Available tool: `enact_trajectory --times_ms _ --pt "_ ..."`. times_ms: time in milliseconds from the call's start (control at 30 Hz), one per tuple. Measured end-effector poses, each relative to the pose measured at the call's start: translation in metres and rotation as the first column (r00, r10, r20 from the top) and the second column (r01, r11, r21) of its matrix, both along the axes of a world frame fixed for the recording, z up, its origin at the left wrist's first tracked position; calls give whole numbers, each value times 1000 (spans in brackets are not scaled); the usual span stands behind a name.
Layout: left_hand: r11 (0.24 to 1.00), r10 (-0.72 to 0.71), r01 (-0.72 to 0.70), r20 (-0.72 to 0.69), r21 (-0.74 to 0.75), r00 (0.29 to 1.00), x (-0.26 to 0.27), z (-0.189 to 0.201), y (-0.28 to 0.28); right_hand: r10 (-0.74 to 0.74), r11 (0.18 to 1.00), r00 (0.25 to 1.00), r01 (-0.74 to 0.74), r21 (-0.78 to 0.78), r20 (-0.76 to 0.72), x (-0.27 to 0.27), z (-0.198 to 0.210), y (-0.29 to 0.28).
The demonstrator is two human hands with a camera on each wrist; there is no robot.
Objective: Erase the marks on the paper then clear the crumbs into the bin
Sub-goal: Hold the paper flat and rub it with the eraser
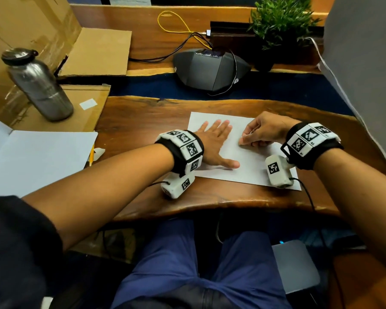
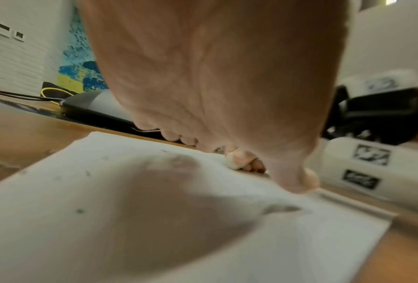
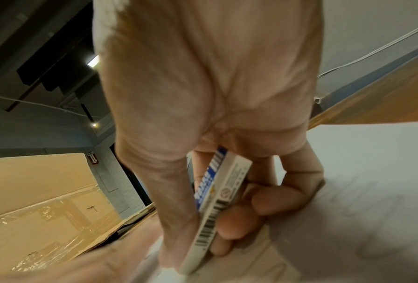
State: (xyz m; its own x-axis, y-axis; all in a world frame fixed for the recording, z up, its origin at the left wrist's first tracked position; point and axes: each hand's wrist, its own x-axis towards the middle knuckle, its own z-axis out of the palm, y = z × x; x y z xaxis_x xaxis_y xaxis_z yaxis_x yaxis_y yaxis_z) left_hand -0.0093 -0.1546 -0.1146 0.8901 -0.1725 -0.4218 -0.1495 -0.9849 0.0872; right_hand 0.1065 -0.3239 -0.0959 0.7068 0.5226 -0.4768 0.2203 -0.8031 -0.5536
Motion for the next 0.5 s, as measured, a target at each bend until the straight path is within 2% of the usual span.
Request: enact_trajectory --times_ms 100,200,300,400,433,500 --pt "999 -15 13 -44 -34 999 5 -8 12 -8 1000 1000 8 7 -9 0 0 -1" --pt "997 63 -66 -62 -46 996 -8 -10 33 -11 1000 1000 11 3 -15 1 -2 -1" --pt "983 171 -162 -105 92 980 -20 4 52 -3 1000 1000 3 -1 -15 1 -1 -1" --pt "926 288 -253 -90 281 953 -18 24 60 -5 1000 1000 5 1 -17 2 -2 -1" --pt "919 294 -259 -80 298 952 -16 29 61 -3 1000 1000 3 0 -11 2 -2 -1" --pt "941 274 -255 -56 224 960 -12 33 62 -9 1000 1000 9 0 -3 1 -2 -1"
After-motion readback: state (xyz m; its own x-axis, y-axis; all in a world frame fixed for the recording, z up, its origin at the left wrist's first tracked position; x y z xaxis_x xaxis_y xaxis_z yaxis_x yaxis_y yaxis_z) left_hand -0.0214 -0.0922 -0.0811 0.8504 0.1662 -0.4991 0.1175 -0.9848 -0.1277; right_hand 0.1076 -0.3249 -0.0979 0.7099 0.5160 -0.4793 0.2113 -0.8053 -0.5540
